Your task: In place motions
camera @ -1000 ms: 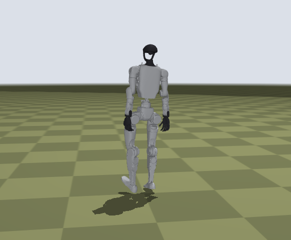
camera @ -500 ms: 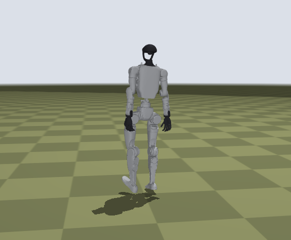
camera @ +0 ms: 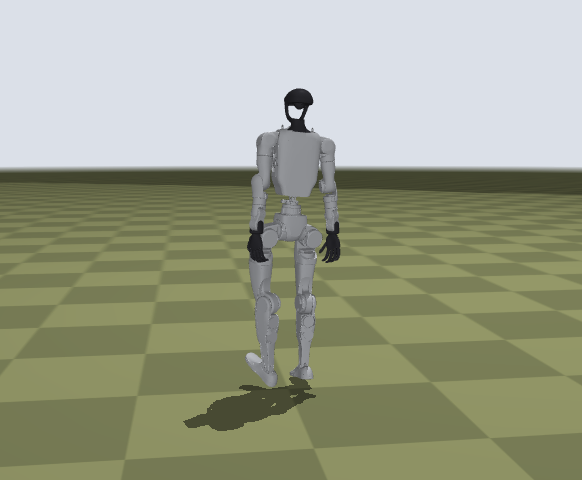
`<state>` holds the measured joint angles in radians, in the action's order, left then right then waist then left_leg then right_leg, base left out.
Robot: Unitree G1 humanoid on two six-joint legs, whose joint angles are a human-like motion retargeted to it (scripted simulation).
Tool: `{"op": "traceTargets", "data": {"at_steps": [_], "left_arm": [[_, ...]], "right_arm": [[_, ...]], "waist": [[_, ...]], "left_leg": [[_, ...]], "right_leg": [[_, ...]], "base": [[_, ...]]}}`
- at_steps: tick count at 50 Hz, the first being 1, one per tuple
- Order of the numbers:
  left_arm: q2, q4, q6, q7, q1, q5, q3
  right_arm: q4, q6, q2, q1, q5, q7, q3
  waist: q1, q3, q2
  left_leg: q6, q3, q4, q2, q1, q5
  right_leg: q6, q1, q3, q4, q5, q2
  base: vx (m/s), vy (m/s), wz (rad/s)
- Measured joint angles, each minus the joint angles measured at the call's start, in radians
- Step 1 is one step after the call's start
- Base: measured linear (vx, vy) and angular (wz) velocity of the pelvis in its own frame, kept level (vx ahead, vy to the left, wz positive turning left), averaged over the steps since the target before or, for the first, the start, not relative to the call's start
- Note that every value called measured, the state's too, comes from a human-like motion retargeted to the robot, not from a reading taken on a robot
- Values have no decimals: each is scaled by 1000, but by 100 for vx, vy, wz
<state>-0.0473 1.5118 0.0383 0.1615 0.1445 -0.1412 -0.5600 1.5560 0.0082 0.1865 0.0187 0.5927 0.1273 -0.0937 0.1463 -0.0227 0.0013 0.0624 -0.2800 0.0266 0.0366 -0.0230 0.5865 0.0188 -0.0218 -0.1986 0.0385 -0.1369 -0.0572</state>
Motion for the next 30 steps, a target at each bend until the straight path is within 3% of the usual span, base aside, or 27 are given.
{"op": "traceTargets", "data": {"at_steps": [30], "left_arm": [[9, 6, -8, 7, 8, 7, -15]], "right_arm": [[18, 6, 10, -9, 7, -11, -13]], "waist": [[-4, 19, 16]], "left_leg": [[-6, 0, -6, 10, -6, 9]], "right_leg": [[-9, -11, -3, -12, 11, -3]], "base": [[0, 0, 0]]}}
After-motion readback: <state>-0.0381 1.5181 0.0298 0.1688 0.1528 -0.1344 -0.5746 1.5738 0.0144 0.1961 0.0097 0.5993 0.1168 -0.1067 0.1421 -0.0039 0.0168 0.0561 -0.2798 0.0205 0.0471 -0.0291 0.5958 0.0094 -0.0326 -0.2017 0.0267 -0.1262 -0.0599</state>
